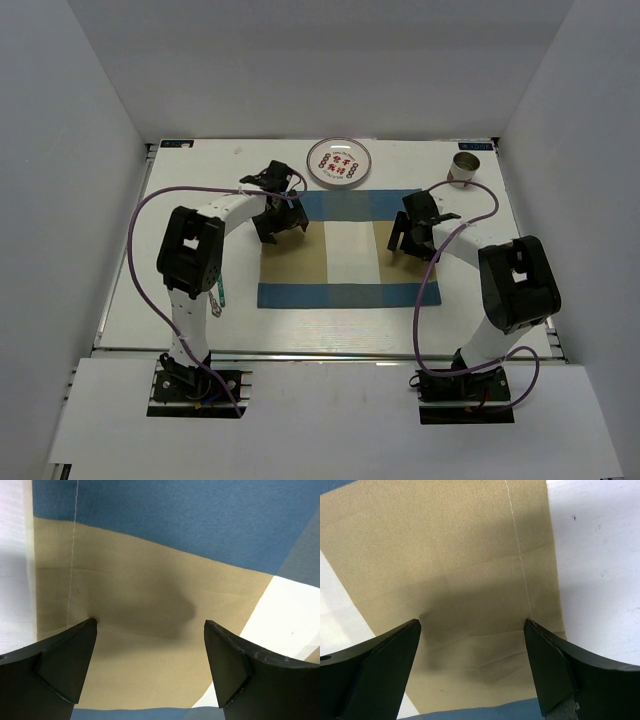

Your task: Set the dinner table for one person

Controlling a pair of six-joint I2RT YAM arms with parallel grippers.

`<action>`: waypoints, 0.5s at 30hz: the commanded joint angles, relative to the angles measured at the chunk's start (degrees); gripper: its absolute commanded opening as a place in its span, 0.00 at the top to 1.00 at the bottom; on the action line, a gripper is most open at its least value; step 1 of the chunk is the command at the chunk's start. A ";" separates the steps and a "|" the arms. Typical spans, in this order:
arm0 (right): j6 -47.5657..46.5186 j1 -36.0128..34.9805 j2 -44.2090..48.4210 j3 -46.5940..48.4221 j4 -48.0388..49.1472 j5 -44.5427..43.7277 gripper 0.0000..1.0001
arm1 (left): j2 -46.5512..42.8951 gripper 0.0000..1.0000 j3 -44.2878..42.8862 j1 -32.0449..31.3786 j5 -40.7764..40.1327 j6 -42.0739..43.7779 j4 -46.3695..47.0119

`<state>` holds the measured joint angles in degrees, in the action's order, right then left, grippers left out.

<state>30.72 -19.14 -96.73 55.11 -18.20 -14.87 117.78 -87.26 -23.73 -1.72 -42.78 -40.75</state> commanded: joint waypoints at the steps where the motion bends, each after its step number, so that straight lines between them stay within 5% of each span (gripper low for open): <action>1: 3.64 -0.29 -0.92 -3.26 -0.26 6.52 0.11 | -0.71 0.02 -2.74 0.26 -0.66 1.39 -0.65; 15: 4.96 -0.99 2.33 -5.01 -0.52 7.23 0.11 | -5.53 0.02 -4.40 0.26 -0.92 2.18 -1.79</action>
<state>32.84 -19.33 -94.52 52.75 -16.05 -12.45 117.43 -89.30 -23.73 -1.72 -41.36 -42.02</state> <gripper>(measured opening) 0.889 0.981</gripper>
